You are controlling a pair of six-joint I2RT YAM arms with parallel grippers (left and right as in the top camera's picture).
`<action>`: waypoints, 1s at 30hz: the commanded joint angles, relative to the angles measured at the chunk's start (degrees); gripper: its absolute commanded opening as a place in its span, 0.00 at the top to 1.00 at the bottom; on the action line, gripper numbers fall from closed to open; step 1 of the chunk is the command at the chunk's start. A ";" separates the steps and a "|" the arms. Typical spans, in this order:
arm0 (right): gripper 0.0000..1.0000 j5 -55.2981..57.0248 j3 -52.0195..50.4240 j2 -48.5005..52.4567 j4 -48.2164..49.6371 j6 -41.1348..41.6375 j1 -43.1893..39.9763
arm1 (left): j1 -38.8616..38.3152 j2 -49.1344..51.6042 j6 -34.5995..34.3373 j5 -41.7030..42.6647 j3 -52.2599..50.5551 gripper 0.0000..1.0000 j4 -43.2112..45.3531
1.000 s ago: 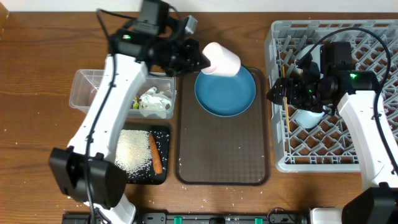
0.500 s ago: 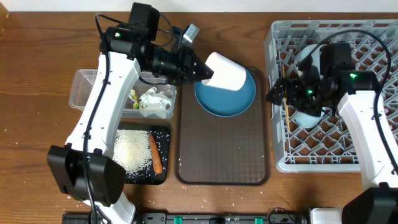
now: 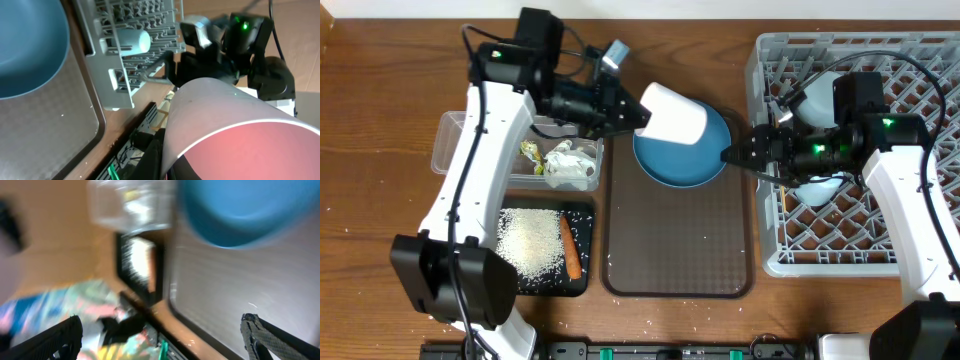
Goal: Sort waste into correct bins and load items into the dishwasher rack
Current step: 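Hold the pink cup out right and grasp it with the right gripper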
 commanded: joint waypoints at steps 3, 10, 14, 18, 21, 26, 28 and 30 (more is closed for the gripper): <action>0.01 -20.76 -0.09 0.28 -0.94 -18.82 0.92 | 1.49 0.26 5.97 1.07 0.20 0.94 -4.48; 0.01 -21.77 -0.09 0.28 1.40 -18.88 2.43 | -0.50 0.26 10.93 1.05 0.20 0.94 -9.64; 0.01 -22.75 -0.09 0.28 2.62 -18.86 4.11 | -2.14 0.26 11.28 1.03 0.20 0.94 -9.29; 0.01 -23.39 -0.09 0.28 4.24 -18.86 5.73 | -3.65 0.26 11.28 1.03 0.20 0.94 -9.01; 0.01 -23.39 -0.09 0.28 5.14 -18.86 6.40 | -4.52 0.26 11.28 1.03 0.20 0.94 -9.03; 0.08 -26.91 -0.09 0.28 6.99 -18.84 6.82 | -5.09 0.26 11.30 0.55 0.20 0.94 -8.98; 0.14 -29.33 -0.09 0.28 7.89 -18.84 6.80 | -5.07 0.26 11.28 -0.55 0.20 0.94 -8.85; 0.17 -30.51 -0.07 0.28 8.61 -18.62 6.80 | -5.09 0.26 11.30 -0.92 0.20 0.93 -8.87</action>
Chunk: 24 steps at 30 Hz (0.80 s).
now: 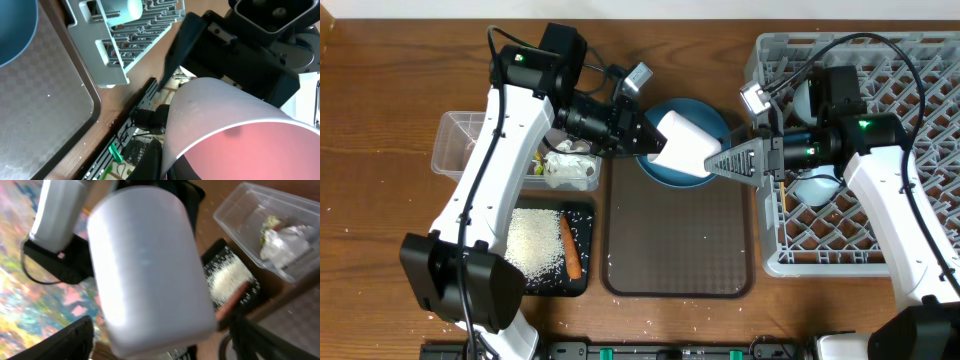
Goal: Sort waste into correct bins and load items into the dishwasher rack
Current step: 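Hold the pink cup out right and grasp it with the right gripper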
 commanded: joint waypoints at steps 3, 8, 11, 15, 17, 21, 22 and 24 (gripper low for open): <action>0.17 -5.09 -0.07 0.28 0.46 -0.74 1.20 | -0.02 0.26 1.20 -0.59 0.20 0.94 0.04; 0.19 -4.81 -0.07 0.26 0.44 -0.79 2.49 | -0.02 0.26 1.20 -0.59 0.20 0.94 0.24; 0.21 -2.82 -0.07 0.26 0.26 -0.76 3.48 | -0.02 0.26 1.20 -0.59 0.20 0.94 0.26; 0.22 -1.05 -0.07 0.28 0.48 -0.76 4.70 | -0.02 0.26 1.22 -0.59 0.20 0.94 0.28; 0.24 -1.07 -0.07 0.28 0.72 -0.76 4.98 | -0.02 0.26 1.22 -0.59 0.20 0.94 0.28; 0.30 -1.20 -0.07 0.26 1.88 -0.74 4.76 | -0.02 0.26 1.22 -0.63 0.20 0.94 0.22; 0.33 -1.33 -0.07 0.26 2.45 -0.72 4.61 | -0.02 0.26 1.22 -0.63 0.20 0.94 0.22; 0.36 -1.33 -0.07 0.26 3.17 -0.74 4.26 | -0.02 0.26 1.22 -0.63 0.20 0.94 0.22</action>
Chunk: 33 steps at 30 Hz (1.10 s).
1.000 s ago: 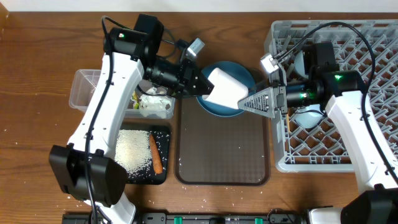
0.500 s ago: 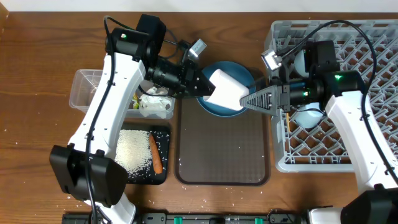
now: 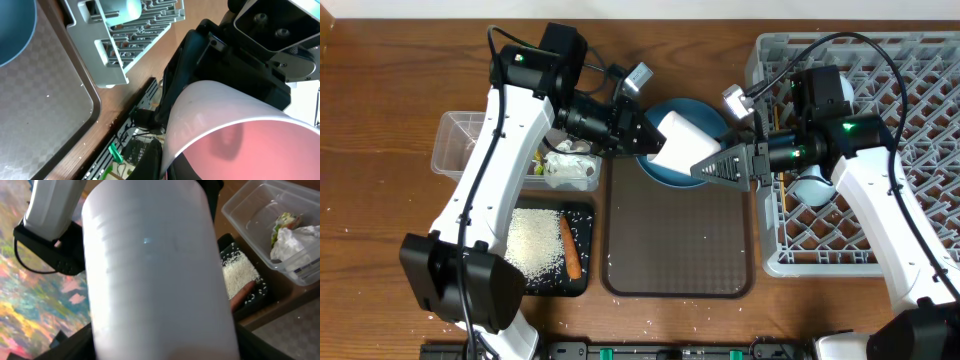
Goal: Sort waste into correct bins and load items into the dishwasher rack
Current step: 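Hold the pink cup out right and grasp it with the right gripper, then open the left gripper and carry the cup right into the rack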
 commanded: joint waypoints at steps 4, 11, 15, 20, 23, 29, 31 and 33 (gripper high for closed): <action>0.39 -3.04 -0.04 0.26 1.14 -0.76 0.09 | 0.04 0.26 1.05 -3.19 0.20 0.94 0.04; 0.44 -3.06 -0.04 0.26 2.34 -0.72 -0.44 | 0.04 0.26 1.05 -5.35 0.20 0.94 -1.42; 0.46 -3.04 -0.02 0.26 2.38 -0.74 -0.96 | 0.04 0.26 1.05 -5.38 0.20 0.86 -2.16; 0.48 -3.04 -0.04 0.26 2.40 -0.74 -1.40 | 0.04 0.26 1.01 -8.00 0.20 0.78 -2.49; 0.49 -3.02 -0.04 0.26 2.38 -0.74 -1.70 | 0.07 0.26 1.01 -8.37 0.20 0.73 -2.45; 0.51 -0.81 -0.04 0.26 2.10 -0.74 -1.70 | 0.17 0.26 1.01 -11.91 0.20 0.67 -0.50; 0.51 1.70 -0.04 0.28 1.42 -0.74 -2.01 | 0.22 0.26 0.96 -16.48 0.20 0.64 0.22; 0.51 3.67 -0.04 0.26 0.61 -0.74 -2.56 | 0.22 0.26 0.74 -20.48 0.20 0.64 0.33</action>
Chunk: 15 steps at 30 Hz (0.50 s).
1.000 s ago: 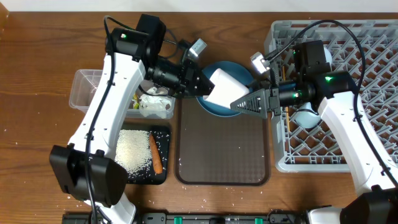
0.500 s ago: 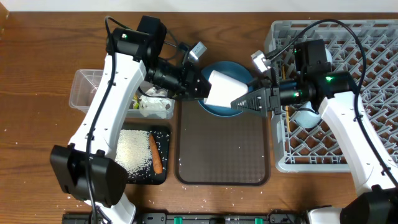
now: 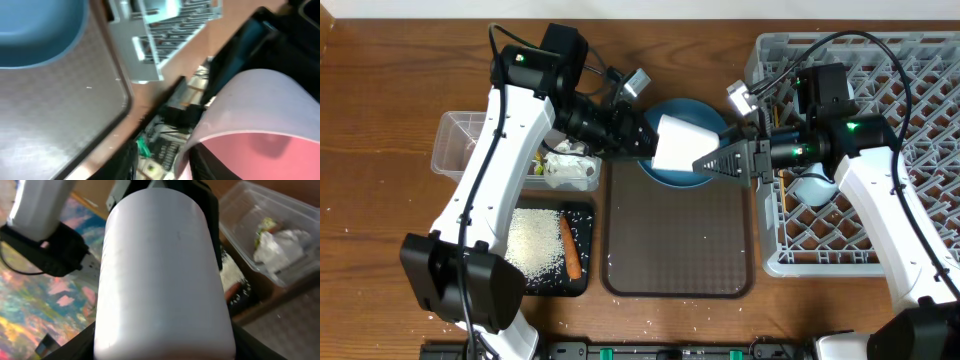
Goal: Sort waste into correct bins and load items into the dishwasher rack
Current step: 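Open the left gripper and carry the cup right into the rack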
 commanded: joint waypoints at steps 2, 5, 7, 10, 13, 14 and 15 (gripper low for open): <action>0.50 2.38 0.15 0.26 -1.18 -0.79 -1.92 | 0.33 0.26 0.74 -12.26 0.20 0.62 0.13; 0.51 5.07 0.15 0.26 -2.51 -0.79 -3.39 | 0.31 0.26 0.28 -16.48 0.20 0.59 0.31; 0.51 7.17 0.15 0.26 -4.11 -0.79 -4.44 | 0.31 0.26 0.26 -18.16 0.20 0.59 0.57; 0.53 11.69 0.15 0.22 -7.74 -0.79 -6.16 | 0.31 0.26 -0.13 -19.74 0.20 0.58 0.81; 0.55 17.07 0.17 -0.24 -11.78 -0.79 -8.59 | 0.31 0.26 -0.57 -20.70 0.20 0.58 0.81; 0.56 18.18 0.17 -0.50 -12.92 -0.79 -9.57 | 0.31 0.26 -0.55 -20.70 0.20 0.58 0.81; 0.58 18.97 0.17 -1.05 -14.21 -0.79 -10.86 | 0.31 0.26 -0.55 -20.70 0.20 0.57 0.79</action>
